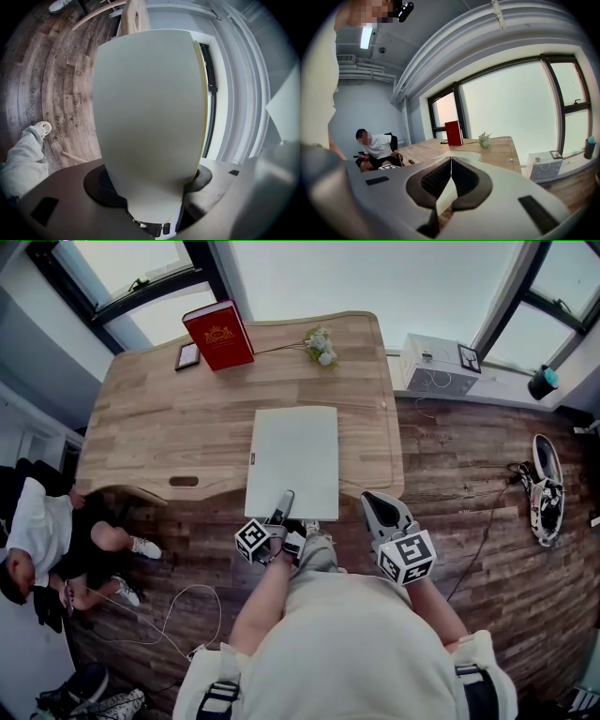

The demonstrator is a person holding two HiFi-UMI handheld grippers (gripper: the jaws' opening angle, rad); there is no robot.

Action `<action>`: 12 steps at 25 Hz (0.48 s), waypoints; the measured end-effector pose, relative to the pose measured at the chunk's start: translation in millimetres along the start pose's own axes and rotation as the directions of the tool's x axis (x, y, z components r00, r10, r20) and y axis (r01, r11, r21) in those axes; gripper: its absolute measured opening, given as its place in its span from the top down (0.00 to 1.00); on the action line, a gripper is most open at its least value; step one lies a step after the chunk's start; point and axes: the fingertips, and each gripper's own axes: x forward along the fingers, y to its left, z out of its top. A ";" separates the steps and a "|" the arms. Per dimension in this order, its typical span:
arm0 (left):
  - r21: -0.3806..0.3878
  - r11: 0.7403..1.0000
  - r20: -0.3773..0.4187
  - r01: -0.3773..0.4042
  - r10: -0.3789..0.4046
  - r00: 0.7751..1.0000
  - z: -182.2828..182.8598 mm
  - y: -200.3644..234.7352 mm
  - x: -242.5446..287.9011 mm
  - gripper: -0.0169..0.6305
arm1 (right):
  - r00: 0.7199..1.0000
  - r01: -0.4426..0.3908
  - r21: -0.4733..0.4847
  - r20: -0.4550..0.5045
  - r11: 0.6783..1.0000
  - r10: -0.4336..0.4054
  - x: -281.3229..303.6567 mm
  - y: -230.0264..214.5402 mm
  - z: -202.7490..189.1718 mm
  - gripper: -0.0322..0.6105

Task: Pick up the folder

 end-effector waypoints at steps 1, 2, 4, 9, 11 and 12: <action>0.003 1.000 0.001 0.002 -0.002 1.000 -1.3 -0.4 -2.3 0.47 | 1.000 -0.002 0.000 0.001 1.000 0.002 -1.6 0.8 -0.2 0.92; 0.007 1.000 0.001 0.003 -0.003 1.000 -2.4 -0.8 -4.5 0.48 | 1.000 -0.003 0.000 0.002 1.000 0.003 -3.0 1.6 -0.4 0.92; 0.013 1.000 0.004 0.006 -0.006 1.000 -4.2 -1.5 -8.8 0.48 | 1.000 -0.006 0.001 0.002 1.000 0.006 -5.5 3.5 -1.4 0.92; 0.013 1.000 0.015 0.012 -0.012 1.000 -10.8 -6.0 -21.9 0.50 | 1.000 -0.014 0.000 0.007 1.000 0.014 -13.8 9.0 -3.1 0.92; 0.018 1.000 0.020 0.017 -0.017 1.000 -13.6 -9.6 -28.2 0.51 | 1.000 -0.016 0.001 0.012 1.000 0.016 -17.9 11.0 -3.3 0.92; 0.020 1.000 0.022 0.021 -0.021 1.000 -15.0 -11.0 -31.6 0.51 | 1.000 -0.017 0.002 0.014 1.000 0.017 -20.2 12.0 -3.9 0.92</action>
